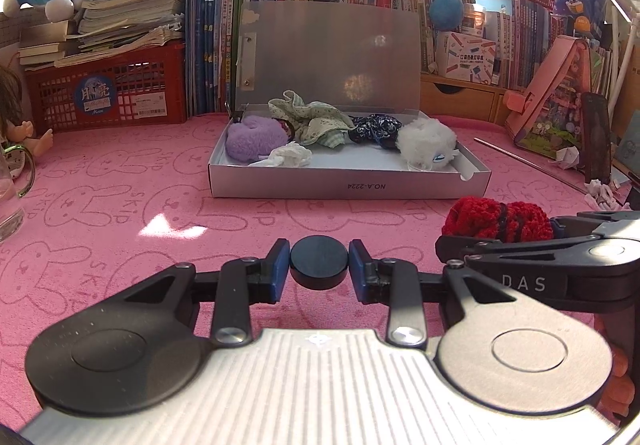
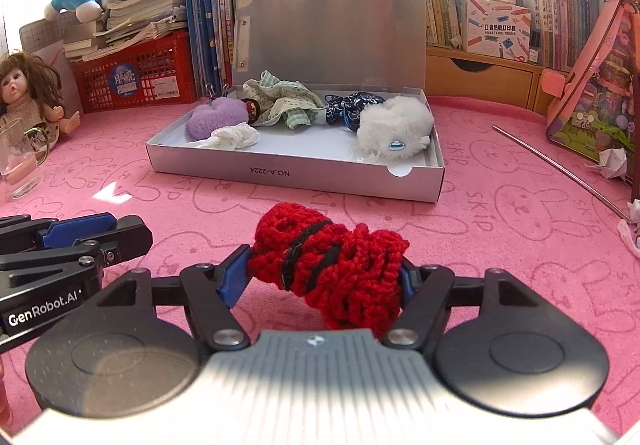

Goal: Organize objects
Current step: 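Carry the black lid and red knitted roll over the silver box with both grippers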

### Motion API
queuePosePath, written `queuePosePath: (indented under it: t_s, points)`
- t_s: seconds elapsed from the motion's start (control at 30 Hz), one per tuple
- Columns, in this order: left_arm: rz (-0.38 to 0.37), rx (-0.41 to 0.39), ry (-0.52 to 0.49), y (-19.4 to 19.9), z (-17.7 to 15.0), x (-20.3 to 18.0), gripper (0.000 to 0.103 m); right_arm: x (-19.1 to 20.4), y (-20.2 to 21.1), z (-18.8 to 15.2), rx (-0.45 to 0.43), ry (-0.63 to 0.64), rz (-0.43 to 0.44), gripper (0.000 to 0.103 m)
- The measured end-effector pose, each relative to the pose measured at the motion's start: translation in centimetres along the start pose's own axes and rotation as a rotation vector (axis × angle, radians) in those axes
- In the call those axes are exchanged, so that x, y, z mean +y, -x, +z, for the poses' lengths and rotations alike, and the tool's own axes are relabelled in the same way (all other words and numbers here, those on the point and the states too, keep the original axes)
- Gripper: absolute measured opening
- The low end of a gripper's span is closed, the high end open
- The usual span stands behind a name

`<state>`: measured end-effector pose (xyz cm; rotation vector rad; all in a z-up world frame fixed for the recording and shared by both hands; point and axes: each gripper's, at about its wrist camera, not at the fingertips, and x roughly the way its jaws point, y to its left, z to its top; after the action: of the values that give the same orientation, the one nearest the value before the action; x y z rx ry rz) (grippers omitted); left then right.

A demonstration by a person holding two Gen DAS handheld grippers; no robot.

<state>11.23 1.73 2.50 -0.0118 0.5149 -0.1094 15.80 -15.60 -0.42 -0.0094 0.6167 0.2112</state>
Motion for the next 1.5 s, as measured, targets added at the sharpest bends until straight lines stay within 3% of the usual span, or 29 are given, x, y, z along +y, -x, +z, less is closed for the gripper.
queuePosePath:
  t_s: [1.1,1.5]
  points:
    - [-0.02,-0.065,-0.032,-0.7,3.7,-0.7,0.037,-2.1,1.8,3.0,-0.072,-0.093,0.001,0.07]
    - [-0.037,-0.081,0.019,-3.2,6.2,0.1,0.037,-3.5,0.8,4.7,-0.088,-0.133,0.002,0.069]
